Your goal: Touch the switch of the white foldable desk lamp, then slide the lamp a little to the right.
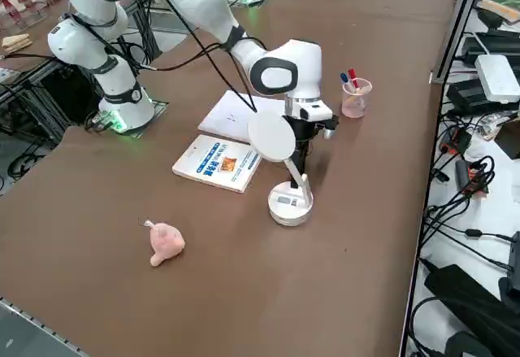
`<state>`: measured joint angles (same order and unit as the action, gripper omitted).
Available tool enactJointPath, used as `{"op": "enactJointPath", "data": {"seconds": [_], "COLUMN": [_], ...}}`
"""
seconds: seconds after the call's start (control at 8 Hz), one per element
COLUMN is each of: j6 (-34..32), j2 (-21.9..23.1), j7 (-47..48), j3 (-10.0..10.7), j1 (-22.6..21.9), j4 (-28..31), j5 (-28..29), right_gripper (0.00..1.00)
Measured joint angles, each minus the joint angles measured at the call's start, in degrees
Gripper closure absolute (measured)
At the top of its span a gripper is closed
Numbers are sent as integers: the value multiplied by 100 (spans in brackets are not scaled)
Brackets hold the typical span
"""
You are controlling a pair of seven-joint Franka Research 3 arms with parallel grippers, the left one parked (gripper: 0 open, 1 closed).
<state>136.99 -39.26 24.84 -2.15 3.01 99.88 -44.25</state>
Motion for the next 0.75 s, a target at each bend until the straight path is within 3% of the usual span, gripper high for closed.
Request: {"op": "enactJointPath", "data": {"seconds": [0.75], "j6": [1], "j2": [-1], "j7": [-115], "j3": [0], "j1": [5], "j4": [-10], "j5": [-7], "right_gripper": [0]}}
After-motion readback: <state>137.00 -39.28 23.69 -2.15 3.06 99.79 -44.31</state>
